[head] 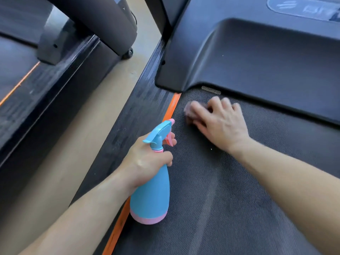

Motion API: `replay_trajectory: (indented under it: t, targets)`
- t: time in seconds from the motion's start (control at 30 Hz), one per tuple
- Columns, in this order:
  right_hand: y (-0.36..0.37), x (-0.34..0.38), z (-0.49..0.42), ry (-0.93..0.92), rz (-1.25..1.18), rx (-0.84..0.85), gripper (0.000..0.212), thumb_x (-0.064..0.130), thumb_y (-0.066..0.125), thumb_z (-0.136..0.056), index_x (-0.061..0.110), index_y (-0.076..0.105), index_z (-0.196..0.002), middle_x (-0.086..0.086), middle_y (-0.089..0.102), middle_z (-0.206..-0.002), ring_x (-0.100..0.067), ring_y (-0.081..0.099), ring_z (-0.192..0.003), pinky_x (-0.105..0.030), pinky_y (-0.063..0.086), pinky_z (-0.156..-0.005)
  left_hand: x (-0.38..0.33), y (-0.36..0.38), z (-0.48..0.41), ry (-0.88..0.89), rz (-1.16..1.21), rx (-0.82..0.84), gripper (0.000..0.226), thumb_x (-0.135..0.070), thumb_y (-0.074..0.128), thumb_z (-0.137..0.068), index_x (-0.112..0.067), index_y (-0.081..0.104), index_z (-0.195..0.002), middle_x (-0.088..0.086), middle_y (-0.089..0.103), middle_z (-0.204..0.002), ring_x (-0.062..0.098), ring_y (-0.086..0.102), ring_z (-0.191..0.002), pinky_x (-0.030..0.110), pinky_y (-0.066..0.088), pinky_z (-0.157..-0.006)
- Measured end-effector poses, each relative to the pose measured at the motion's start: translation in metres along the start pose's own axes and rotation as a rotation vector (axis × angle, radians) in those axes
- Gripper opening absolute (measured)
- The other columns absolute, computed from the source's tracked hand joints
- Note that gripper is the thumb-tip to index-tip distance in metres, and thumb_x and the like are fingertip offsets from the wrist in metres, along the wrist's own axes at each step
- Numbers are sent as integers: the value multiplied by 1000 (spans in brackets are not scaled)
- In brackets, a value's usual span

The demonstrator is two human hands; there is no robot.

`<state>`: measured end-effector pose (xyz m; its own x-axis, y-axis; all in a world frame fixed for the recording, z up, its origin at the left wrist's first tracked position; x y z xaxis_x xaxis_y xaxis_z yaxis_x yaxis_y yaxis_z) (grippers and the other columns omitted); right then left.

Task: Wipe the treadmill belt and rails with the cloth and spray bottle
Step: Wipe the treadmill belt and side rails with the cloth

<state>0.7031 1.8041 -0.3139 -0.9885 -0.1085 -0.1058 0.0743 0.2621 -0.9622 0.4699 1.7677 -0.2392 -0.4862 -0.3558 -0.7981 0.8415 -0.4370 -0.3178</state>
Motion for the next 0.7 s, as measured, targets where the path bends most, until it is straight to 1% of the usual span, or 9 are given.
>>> replay_trajectory:
  t: [0.07,0.13,0.3,0.37,0.4,0.47,0.57,0.63,0.7]
  targets:
    - [5,-5,-32,252,-7,39,44,57,49,-95,32,53,-131,-10,54,-113,-35,51,-97,-46,39,-75,2,-1,-2,8,-6,-4,62,4,71,-77,-45,72,-115,-21,74,-109,5,65,-103,5,46,-75]
    - [4,8,-29,361,-36,47,44,57,48,-96,29,53,-130,-9,55,-114,-35,51,-98,-47,38,-78,2,-4,-3,-13,23,-21,61,6,70,-78,-42,73,-115,-20,74,-109,7,66,-105,7,48,-76]
    - [-17,40,69,5,-100,-8,47,56,50,-97,25,56,-133,-8,56,-107,-33,52,-89,-47,38,-74,-2,-6,-3,-83,34,-47,50,4,70,-78,-36,76,-109,-17,76,-108,15,69,-96,21,51,-79]
    - [-14,24,56,-118,-76,6,48,58,47,-98,27,55,-134,-9,54,-105,-33,51,-88,-46,40,-72,-3,-3,-1,-86,27,-48,54,3,70,-78,-39,76,-111,-19,76,-106,13,68,-95,24,51,-81]
    - [-9,17,39,-115,-52,10,47,58,47,-97,29,55,-133,-9,54,-105,-33,51,-89,-46,40,-71,-3,-2,0,-81,17,-48,55,3,70,-78,-40,75,-112,-21,76,-107,11,68,-97,22,50,-81]
    - [0,6,-2,79,-42,26,45,59,49,-95,31,54,-130,-10,53,-109,-34,52,-94,-46,41,-73,-2,-1,1,-64,5,-47,51,2,70,-78,-38,75,-110,-23,75,-107,5,67,-97,17,49,-78]
    - [7,5,-33,349,-43,54,44,58,47,-96,28,53,-127,-11,53,-114,-35,52,-98,-47,40,-78,0,-6,3,-52,19,-41,52,3,70,-79,-38,75,-111,-22,75,-107,-7,64,-82,9,48,-68]
    - [1,24,-11,310,-46,32,45,57,47,-96,24,53,-126,-12,54,-112,-35,53,-95,-47,38,-77,1,-8,4,-61,48,-40,56,3,71,-77,-39,74,-115,-19,75,-110,0,67,-92,9,50,-70]
    - [-13,45,33,147,-78,-4,46,55,49,-95,23,54,-126,-11,54,-108,-34,53,-91,-47,37,-74,-1,-8,5,-78,35,-47,52,-2,73,-73,-39,75,-110,-20,76,-108,11,69,-99,21,53,-80]
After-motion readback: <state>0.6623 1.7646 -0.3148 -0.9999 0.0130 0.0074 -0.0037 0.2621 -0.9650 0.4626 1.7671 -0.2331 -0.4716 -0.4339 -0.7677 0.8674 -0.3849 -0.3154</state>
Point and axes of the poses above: each hand's wrist, its own z-axis away from the middle knuckle, its own y-axis out of the palm, x = y × z, the point moved 2 cm from there along -z, towards the middle knuckle
